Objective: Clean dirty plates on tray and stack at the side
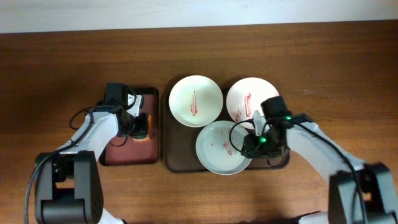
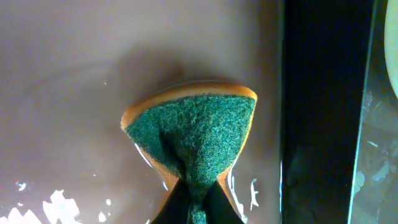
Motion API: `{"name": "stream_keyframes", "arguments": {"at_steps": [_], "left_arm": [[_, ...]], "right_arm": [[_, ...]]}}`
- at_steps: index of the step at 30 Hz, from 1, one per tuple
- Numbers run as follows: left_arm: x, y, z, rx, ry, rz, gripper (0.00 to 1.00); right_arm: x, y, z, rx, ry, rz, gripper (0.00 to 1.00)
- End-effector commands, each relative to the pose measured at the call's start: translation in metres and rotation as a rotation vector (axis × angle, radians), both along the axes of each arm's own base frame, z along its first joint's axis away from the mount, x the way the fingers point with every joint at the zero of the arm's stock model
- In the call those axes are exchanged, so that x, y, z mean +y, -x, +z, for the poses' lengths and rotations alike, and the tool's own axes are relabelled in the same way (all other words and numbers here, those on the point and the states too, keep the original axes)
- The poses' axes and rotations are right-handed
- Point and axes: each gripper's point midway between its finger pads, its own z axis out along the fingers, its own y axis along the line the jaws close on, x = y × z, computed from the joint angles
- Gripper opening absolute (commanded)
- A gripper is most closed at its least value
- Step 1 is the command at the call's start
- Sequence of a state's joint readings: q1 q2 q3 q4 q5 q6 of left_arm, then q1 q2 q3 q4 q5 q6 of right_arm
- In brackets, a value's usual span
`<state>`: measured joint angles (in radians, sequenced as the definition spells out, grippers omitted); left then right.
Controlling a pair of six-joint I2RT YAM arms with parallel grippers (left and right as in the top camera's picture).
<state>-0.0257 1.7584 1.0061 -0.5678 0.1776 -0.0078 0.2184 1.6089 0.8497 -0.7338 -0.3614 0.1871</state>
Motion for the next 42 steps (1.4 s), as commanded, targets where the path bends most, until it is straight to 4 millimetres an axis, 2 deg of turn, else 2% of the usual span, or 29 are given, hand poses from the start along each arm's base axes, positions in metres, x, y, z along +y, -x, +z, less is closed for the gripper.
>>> {"name": "stream_keyframes", "arguments": {"at_steps": [1, 4, 5, 6, 8, 11, 12, 13, 14, 15, 16, 18, 19, 20, 21, 23, 25, 27, 30, 32, 36, 42], "left_arm": [[-0.003, -0.001, 0.0, 0.004, 0.02, -0.004, 0.04], [-0.003, -0.001, 0.0, 0.004, 0.02, -0.004, 0.04], [-0.003, -0.001, -0.001, 0.004, 0.02, -0.003, 0.04], [-0.003, -0.001, -0.001, 0.004, 0.02, -0.003, 0.04], [-0.003, -0.001, -0.001, 0.004, 0.02, -0.003, 0.05], [-0.003, -0.001, -0.001, 0.004, 0.02, -0.003, 0.04], [-0.003, -0.001, -0.001, 0.004, 0.019, -0.003, 0.05], [-0.002, -0.001, -0.001, 0.004, 0.017, -0.003, 0.05], [-0.002, -0.001, -0.001, 0.004, 0.017, -0.003, 0.05], [-0.002, -0.001, -0.001, 0.004, 0.017, -0.003, 0.04], [-0.002, -0.001, -0.001, 0.004, 0.017, -0.003, 0.05], [-0.002, -0.001, -0.001, 0.004, 0.017, -0.003, 0.04], [-0.002, -0.001, -0.001, 0.004, 0.017, -0.003, 0.05], [-0.002, -0.001, -0.001, 0.004, 0.017, -0.003, 0.05], [-0.002, -0.001, -0.001, 0.004, 0.017, -0.003, 0.05], [-0.002, -0.001, -0.001, 0.004, 0.017, -0.003, 0.04], [-0.002, -0.001, -0.001, 0.004, 0.017, -0.003, 0.04], [-0.002, -0.001, -0.001, 0.004, 0.017, -0.003, 0.05], [-0.002, -0.001, -0.001, 0.005, 0.017, -0.003, 0.05], [-0.002, 0.0, -0.001, 0.006, 0.017, -0.003, 0.04], [-0.002, 0.0, -0.001, 0.008, 0.017, -0.003, 0.05], [-0.002, 0.0, -0.001, 0.009, 0.017, -0.003, 0.04]], "right_arm": [[0.003, 0.0, -0.019, 0.061, 0.014, -0.025, 0.37], [0.006, -0.011, -0.019, 0.016, 0.003, -0.024, 0.26], [0.007, -0.019, -0.016, -0.013, -0.004, -0.02, 0.13], [0.009, -0.023, -0.014, -0.029, -0.007, -0.016, 0.09], [0.014, -0.035, -0.005, -0.086, -0.015, 0.048, 0.09], [0.033, -0.033, 0.002, -0.129, -0.016, 0.18, 0.1], [0.038, -0.03, 0.002, -0.126, -0.016, 0.199, 0.14], [0.039, -0.026, 0.002, -0.112, -0.013, 0.206, 0.22], [0.036, -0.018, 0.0, -0.076, -0.005, 0.206, 0.5], [0.035, -0.015, 0.0, -0.06, -0.002, 0.202, 0.56], [0.034, -0.013, 0.0, -0.052, 0.0, 0.2, 0.56], [0.033, -0.008, -0.001, -0.002, 0.007, 0.126, 0.54], [0.032, -0.006, -0.001, 0.024, 0.011, 0.079, 0.49], [0.032, -0.005, -0.001, 0.041, 0.013, 0.051, 0.4], [0.031, -0.004, -0.001, 0.057, 0.016, 0.017, 0.27], [0.032, -0.007, -0.001, 0.047, 0.011, 0.009, 0.13], [0.033, -0.009, -0.001, 0.039, 0.009, 0.009, 0.04], [0.032, -0.009, -0.001, 0.028, 0.013, 0.034, 0.04], [0.018, -0.019, -0.006, -0.02, 0.103, 0.024, 0.04], [0.019, -0.021, -0.005, -0.031, 0.1, 0.03, 0.16], [0.026, -0.017, -0.003, -0.012, 0.056, 0.032, 0.2], [0.025, -0.017, -0.006, -0.003, 0.063, 0.023, 0.16]]}}
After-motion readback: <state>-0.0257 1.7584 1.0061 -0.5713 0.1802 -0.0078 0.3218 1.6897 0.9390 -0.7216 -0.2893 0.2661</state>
